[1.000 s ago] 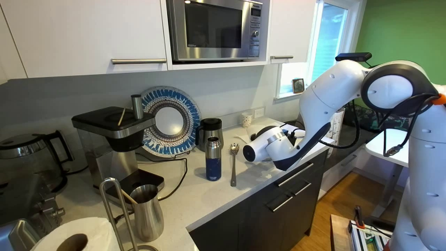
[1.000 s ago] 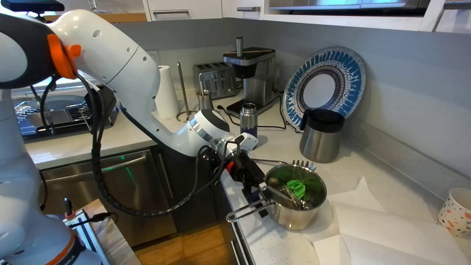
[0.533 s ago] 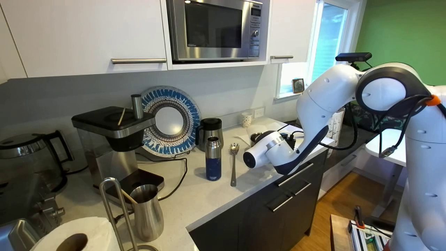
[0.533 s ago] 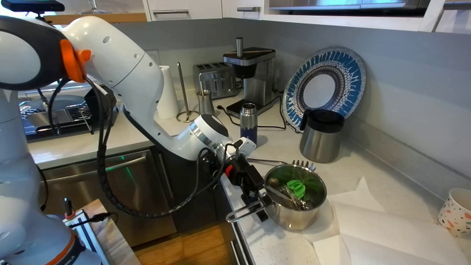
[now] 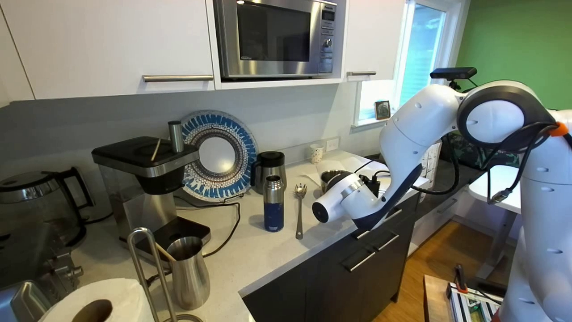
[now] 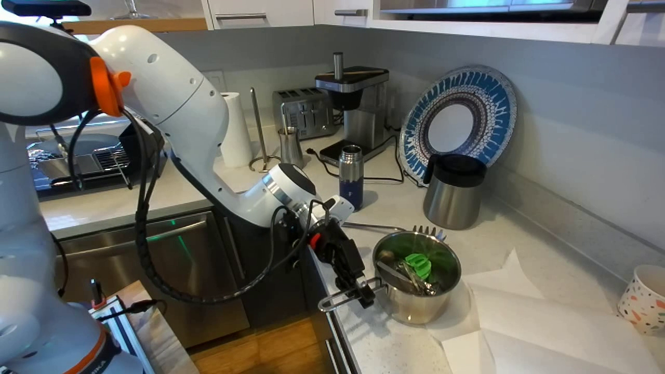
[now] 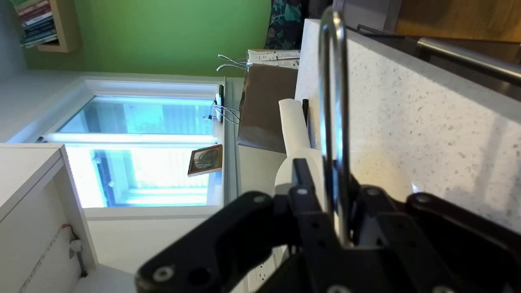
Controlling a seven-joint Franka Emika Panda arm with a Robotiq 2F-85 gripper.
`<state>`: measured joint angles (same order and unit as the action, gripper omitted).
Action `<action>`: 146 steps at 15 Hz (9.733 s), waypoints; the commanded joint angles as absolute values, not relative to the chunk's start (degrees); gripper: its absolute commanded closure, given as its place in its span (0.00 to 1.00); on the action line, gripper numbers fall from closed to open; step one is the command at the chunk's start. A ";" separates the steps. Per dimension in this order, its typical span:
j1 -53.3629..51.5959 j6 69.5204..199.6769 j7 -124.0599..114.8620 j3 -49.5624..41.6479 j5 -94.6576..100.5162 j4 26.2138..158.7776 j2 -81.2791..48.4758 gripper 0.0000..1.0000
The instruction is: Move the pot to the left
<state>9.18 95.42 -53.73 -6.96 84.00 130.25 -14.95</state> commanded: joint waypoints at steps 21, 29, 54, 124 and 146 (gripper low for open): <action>7.70 93.28 -52.49 -5.80 87.61 132.97 -14.31 0.64; 7.53 92.83 -52.73 -5.47 87.48 133.19 -14.72 1.00; 4.08 89.29 -63.42 -2.64 92.43 144.89 -3.94 0.99; 1.25 106.10 -59.46 -3.94 124.67 157.78 8.42 0.99; -1.46 91.58 -59.68 0.13 103.94 157.91 4.58 0.99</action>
